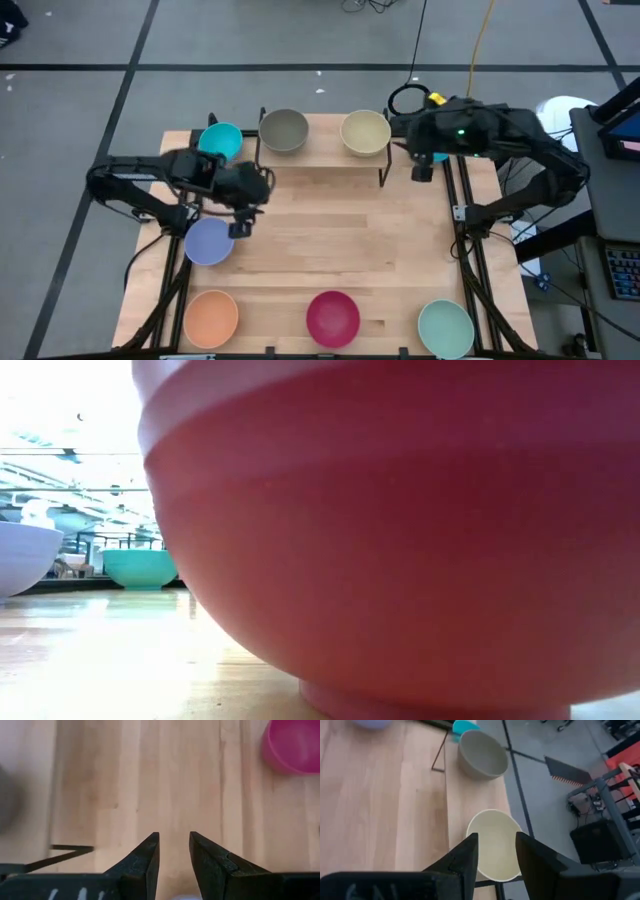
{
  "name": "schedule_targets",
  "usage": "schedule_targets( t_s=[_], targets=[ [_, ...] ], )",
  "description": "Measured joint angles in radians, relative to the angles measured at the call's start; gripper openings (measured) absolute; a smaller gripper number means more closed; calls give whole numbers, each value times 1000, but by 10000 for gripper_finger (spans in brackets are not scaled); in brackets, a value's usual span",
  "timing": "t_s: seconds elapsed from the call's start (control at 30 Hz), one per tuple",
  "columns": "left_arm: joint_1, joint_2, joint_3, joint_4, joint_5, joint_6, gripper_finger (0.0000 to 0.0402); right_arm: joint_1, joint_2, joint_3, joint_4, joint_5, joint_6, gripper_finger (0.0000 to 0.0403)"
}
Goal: Place and stack bowls onto a shelf
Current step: Stack the pink bowl on top of the gray bowl on the shelf
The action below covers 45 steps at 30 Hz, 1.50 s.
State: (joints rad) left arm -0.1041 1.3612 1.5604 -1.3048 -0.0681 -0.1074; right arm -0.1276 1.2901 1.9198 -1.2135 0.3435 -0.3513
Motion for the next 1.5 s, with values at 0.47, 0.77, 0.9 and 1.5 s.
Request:
schedule_targets(
  t_s=[0.47,0.77,0.9,1.5],
  targets=[
    [-178,263,0,252,-14,-479,113,-1,-62,0,6,0,-113,125],
    [-264,446,0,465,-56,-704,113,-1,-83,0,6,-4,-216,125],
    [-295,504,0,505,-56,-783,113,-1,-92,0,6,-4,-234,125],
    [-388,584,-1,563,-44,-938,113,-1,-101,0,6,-5,-238,125]
  ],
)
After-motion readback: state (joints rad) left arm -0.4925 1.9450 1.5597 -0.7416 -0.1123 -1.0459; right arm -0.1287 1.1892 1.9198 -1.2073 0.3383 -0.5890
